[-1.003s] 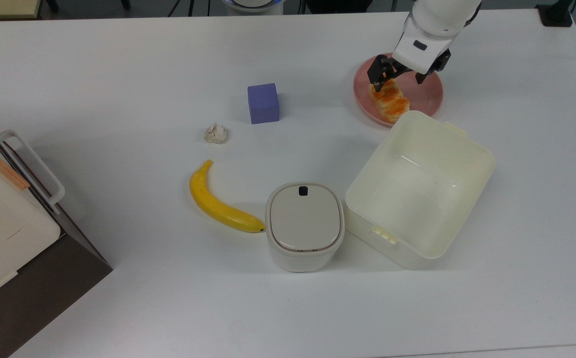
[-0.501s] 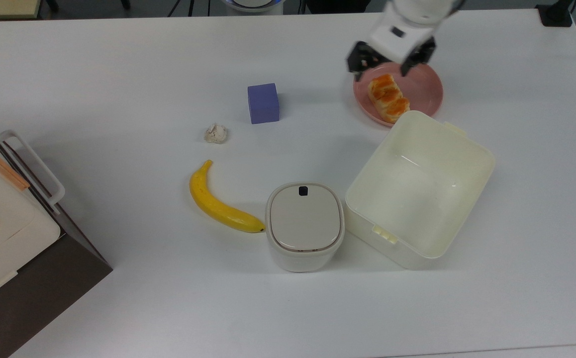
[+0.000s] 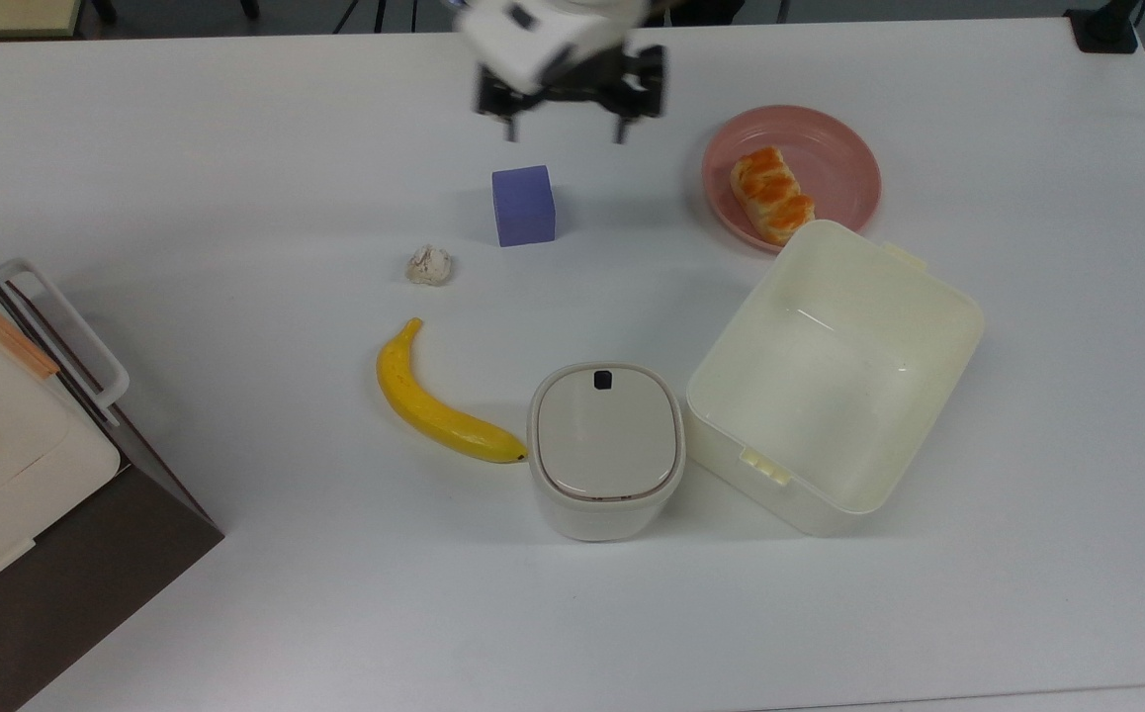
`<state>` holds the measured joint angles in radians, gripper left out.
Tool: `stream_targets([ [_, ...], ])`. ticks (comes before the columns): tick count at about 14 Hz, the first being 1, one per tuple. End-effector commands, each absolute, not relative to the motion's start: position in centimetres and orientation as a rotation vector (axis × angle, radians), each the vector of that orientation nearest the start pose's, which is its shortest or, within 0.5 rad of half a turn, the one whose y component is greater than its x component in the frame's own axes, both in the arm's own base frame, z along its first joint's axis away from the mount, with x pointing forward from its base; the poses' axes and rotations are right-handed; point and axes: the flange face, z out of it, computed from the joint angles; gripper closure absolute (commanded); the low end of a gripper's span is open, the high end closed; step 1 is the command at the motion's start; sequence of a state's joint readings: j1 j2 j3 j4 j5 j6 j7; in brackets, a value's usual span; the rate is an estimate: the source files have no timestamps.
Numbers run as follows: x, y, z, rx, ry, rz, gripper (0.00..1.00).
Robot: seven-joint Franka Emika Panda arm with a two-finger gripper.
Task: Put the bread on a plate
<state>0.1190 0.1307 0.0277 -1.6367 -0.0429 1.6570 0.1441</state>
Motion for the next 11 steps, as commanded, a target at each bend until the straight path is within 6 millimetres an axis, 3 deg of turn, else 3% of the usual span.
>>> stream_targets([
  [1, 58.9, 4.2, 57.9, -3.222, 0.047, 0.096, 0.0],
  [11, 59.0, 2.8, 58.3, -3.223, 0.104, 0.077, 0.0],
])
